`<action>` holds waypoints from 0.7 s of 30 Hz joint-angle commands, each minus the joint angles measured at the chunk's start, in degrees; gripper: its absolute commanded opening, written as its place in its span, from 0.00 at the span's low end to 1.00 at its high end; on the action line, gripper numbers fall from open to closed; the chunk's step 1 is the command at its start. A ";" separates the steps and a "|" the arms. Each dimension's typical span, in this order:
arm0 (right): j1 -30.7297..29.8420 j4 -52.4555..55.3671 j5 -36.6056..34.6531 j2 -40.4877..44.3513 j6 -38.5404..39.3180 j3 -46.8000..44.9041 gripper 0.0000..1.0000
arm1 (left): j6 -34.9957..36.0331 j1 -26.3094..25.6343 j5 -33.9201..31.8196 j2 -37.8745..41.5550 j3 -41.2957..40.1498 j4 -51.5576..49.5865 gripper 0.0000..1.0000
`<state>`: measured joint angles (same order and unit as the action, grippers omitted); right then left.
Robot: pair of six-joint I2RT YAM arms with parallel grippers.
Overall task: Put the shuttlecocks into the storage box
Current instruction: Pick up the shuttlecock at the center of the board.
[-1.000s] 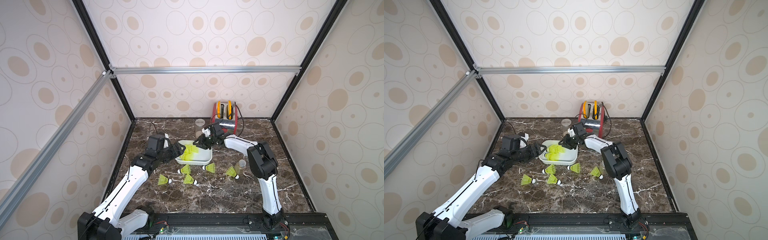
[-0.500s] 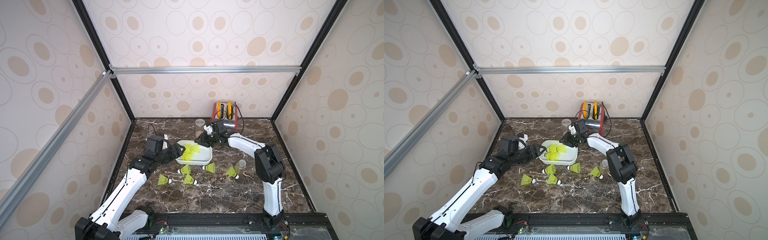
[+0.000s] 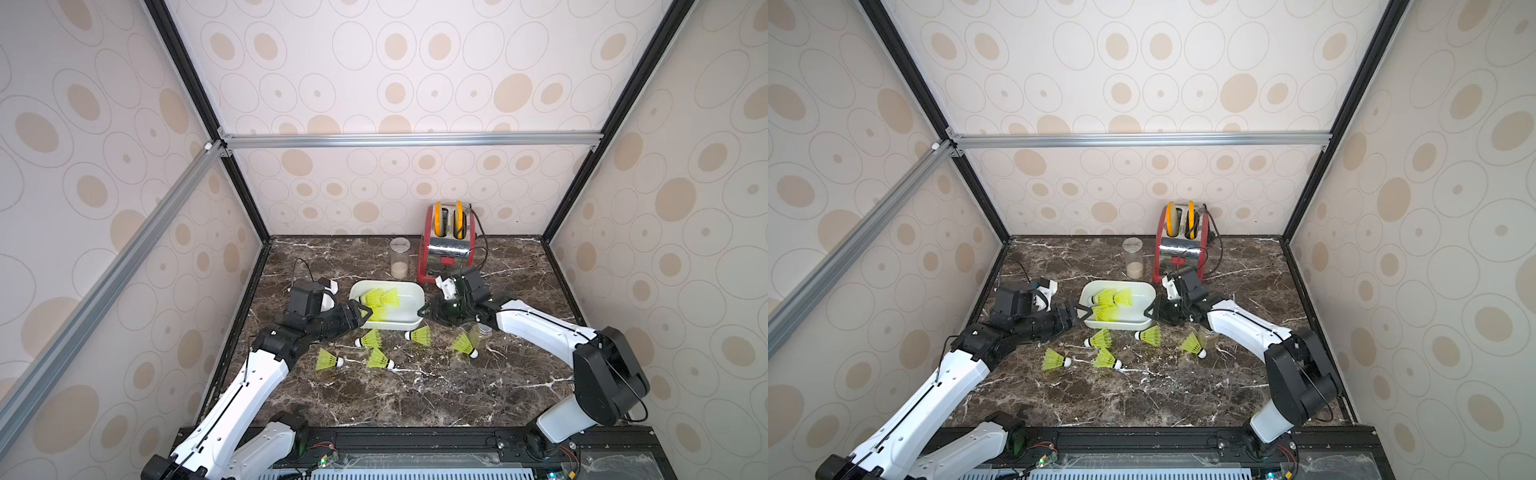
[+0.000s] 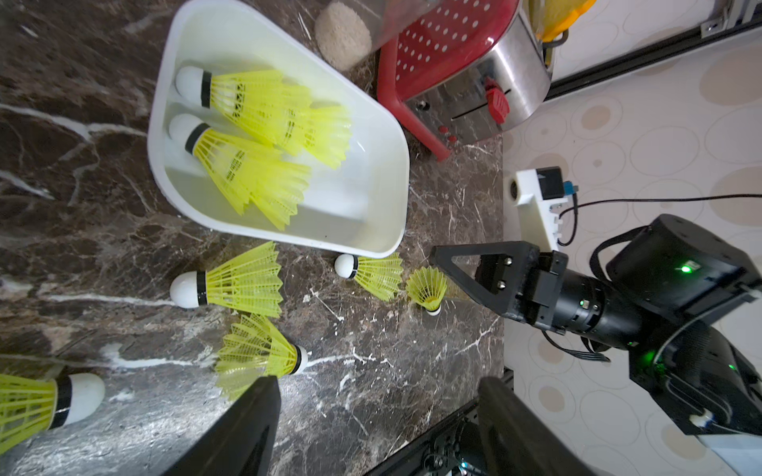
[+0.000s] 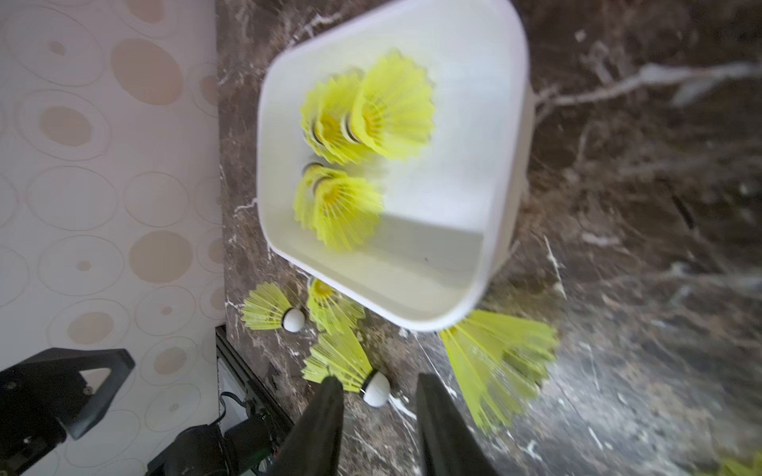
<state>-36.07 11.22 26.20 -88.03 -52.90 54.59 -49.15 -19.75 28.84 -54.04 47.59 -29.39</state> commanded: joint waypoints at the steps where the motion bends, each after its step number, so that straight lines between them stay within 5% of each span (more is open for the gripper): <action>1: -0.38 -2.54 -0.08 1.66 -0.17 -5.02 0.38 | 1.24 -0.81 3.54 2.99 -2.74 -1.96 0.78; 21: -0.88 -8.98 0.32 -4.75 0.04 -7.57 0.33 | 0.45 -0.99 3.94 9.19 -10.14 -3.31 0.77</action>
<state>-36.69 3.55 25.96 -91.90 -52.97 46.22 -49.52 -20.38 32.10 -44.97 37.91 -32.25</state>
